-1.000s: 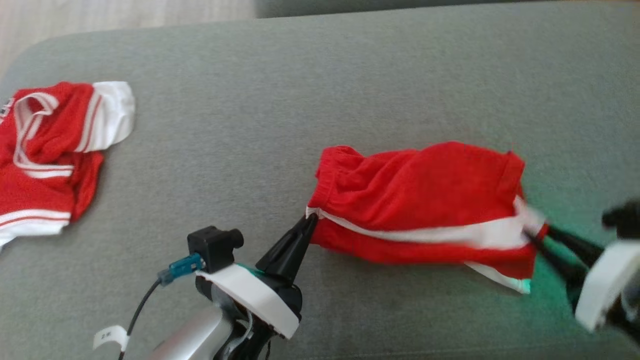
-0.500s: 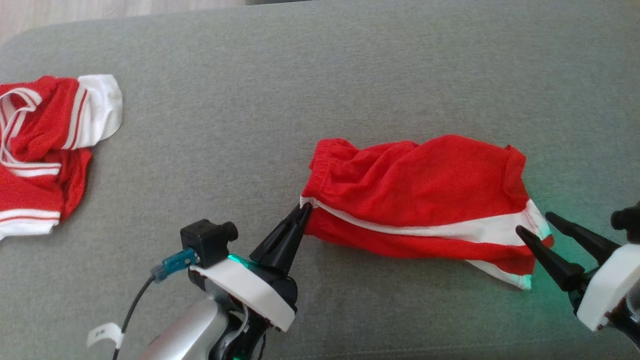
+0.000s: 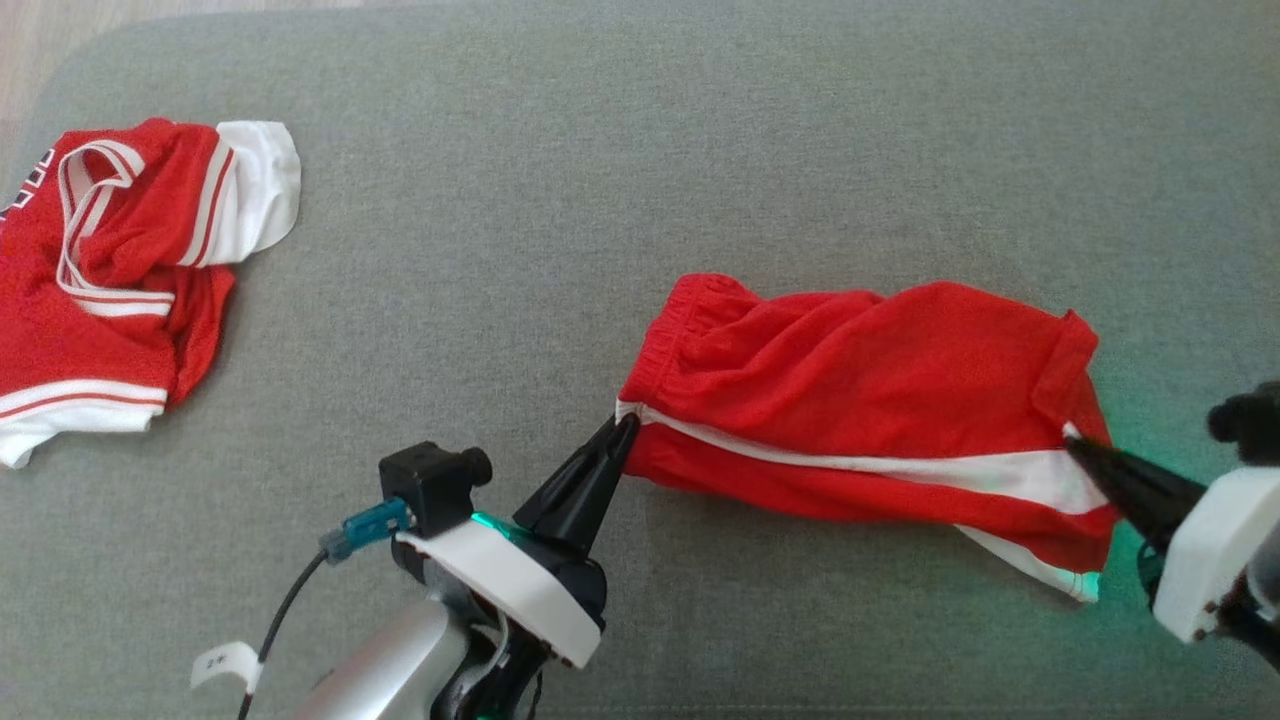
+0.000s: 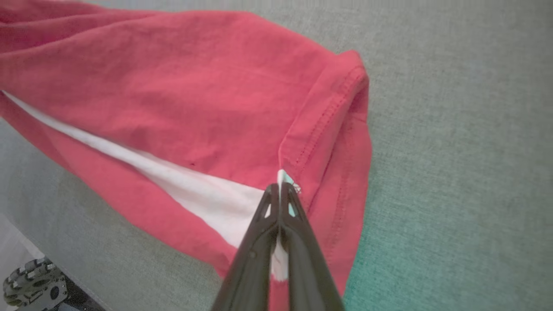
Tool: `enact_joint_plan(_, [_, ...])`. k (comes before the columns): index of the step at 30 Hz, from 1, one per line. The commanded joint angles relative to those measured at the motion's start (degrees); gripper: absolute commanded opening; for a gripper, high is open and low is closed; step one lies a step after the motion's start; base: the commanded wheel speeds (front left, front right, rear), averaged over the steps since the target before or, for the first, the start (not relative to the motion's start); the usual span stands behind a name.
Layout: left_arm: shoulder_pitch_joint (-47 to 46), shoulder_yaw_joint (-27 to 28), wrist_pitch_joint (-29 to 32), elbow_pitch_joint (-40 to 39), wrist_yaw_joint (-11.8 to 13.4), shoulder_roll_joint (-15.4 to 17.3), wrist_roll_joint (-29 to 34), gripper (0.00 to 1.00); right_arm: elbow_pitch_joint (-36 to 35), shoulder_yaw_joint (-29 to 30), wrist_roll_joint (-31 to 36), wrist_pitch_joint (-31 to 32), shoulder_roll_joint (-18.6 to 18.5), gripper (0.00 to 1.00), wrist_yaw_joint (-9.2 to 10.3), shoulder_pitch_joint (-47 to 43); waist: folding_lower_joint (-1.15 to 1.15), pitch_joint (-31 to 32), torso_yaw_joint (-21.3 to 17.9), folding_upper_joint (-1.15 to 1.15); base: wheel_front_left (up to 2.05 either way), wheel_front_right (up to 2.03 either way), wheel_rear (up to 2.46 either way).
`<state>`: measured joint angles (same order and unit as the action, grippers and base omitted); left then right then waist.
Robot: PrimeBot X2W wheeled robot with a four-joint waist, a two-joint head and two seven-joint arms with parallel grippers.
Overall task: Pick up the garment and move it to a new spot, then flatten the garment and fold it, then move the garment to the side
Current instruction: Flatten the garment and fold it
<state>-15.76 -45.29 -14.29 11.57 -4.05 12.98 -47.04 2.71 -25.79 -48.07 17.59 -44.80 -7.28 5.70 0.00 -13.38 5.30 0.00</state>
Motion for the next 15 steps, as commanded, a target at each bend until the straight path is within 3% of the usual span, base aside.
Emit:
enact_joint_plan(1, [-2.36, 2.43, -0.69, -1.30, -0.35, 0.42, 0.16, 0.00, -1.73, 1.66, -0.44, -1.20, -1.64, 0.00, -0.21, -0.94, 0.00, 0.33, -0.22, 0.00, 0.00, 0.00, 0.00])
enact_joint_plan(6, [-1.84, 3.59, -0.70, -1.89, -0.56, 1.01, -0.08, 0.00, -3.89, 6.12, -2.77, -5.66, -0.91, 0.00, -0.21, -1.21, 0.00, 1.59, -1.45, 0.00, 0.00, 0.00, 0.00])
enact_joint_plan(10, [-1.65, 7.88, -0.67, -6.81, -2.36, 1.41, -7.48, 0.00, -6.96, 11.49, -7.43, -9.12, -1.01, 0.00, -0.21, 0.01, 0.00, 2.49, -3.44, 0.00, 0.00, 0.00, 0.00])
enact_joint_plan(15, [-7.77, 13.84, 3.39, -14.73, -3.16, 5.56, -16.75, 0.00, -9.59, 17.13, -10.86, -10.61, -2.27, 0.00, -0.21, 5.84, 0.00, 1.39, -5.52, 0.00, 0.00, 0.00, 0.00])
